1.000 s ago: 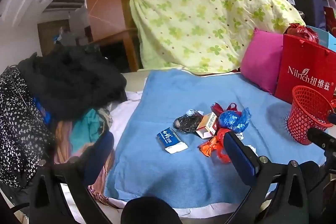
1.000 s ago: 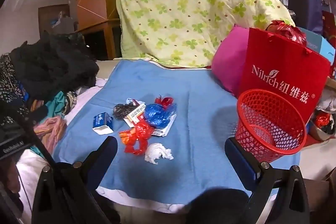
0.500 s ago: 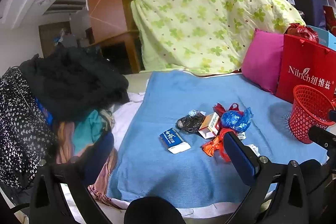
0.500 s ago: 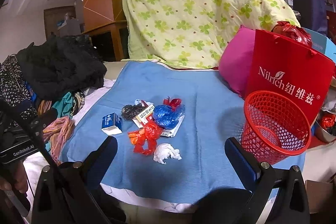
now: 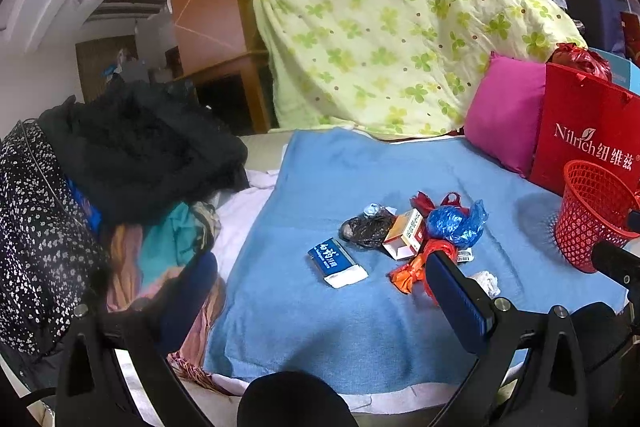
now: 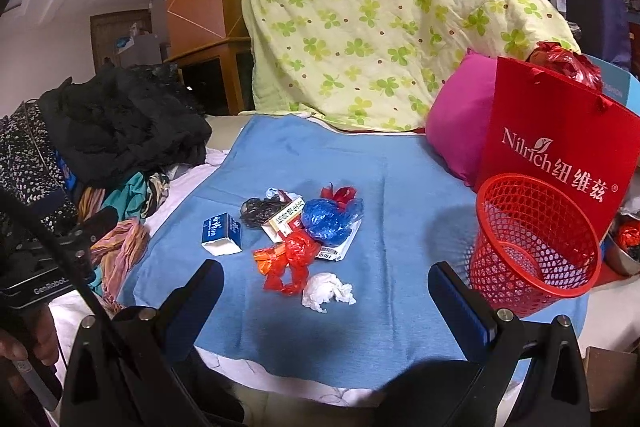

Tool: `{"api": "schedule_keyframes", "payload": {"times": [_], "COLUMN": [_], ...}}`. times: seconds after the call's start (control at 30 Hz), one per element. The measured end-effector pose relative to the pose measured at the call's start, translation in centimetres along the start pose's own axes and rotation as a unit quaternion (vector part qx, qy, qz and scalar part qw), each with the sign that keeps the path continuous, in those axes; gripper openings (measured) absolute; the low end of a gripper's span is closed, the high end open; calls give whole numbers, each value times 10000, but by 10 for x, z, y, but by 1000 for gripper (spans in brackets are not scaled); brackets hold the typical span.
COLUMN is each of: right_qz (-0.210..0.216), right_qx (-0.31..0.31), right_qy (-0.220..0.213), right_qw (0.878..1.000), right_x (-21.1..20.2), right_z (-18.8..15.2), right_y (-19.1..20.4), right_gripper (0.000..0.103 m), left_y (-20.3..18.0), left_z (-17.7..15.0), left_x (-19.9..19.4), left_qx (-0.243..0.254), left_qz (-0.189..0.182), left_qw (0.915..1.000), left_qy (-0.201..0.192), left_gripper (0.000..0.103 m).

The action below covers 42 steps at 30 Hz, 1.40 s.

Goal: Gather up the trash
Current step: 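Move both tools toward the trash on the blue blanket, then grasp the blue toothpaste box with left tool while right tool grasps white tissue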

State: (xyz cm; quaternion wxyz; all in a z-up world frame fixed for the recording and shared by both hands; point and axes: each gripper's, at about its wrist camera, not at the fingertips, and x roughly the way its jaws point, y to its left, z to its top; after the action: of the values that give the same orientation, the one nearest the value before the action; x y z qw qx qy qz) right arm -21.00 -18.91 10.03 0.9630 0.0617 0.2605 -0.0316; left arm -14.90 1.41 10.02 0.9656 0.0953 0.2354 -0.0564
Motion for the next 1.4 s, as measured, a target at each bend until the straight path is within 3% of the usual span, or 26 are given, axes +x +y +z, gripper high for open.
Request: {"api": "schedule_keyframes", "payload": {"times": [0.43,0.7,0.8,1.03,1.17,1.4], "right_qz": [91,243,376,475,527,567], "right_qx": [3,-17,-131,-72,70,106], "right_qy": [197,687,1039,1477,1873,2186], "right_qw": [9998,9973,9938,9879,9809,9741], "right_x": [16,70,106,190,227,246], "right_z": [-6,-30,-41,-50,-56,-73], "right_y": [0,-11,-12,-20,-25,-29], "right_gripper": [103,102,86,72,66,55], "left_y": [0,8,9,12,30,25], "left_z": [-8,-32,-42,-47,-38,-36], "left_x": [20,74,96,141,181,268], "left_qx": [-22,-261,-333,-352,-744,-1095], "left_qz": [3,-114,-134,-507,-553,-655], "left_qw": [9998,9956,9925,9867,9802,9629], "left_qy": [211,897,1171,1503,1749,2377], "left_gripper": [103,103,103,103,103,103]}}
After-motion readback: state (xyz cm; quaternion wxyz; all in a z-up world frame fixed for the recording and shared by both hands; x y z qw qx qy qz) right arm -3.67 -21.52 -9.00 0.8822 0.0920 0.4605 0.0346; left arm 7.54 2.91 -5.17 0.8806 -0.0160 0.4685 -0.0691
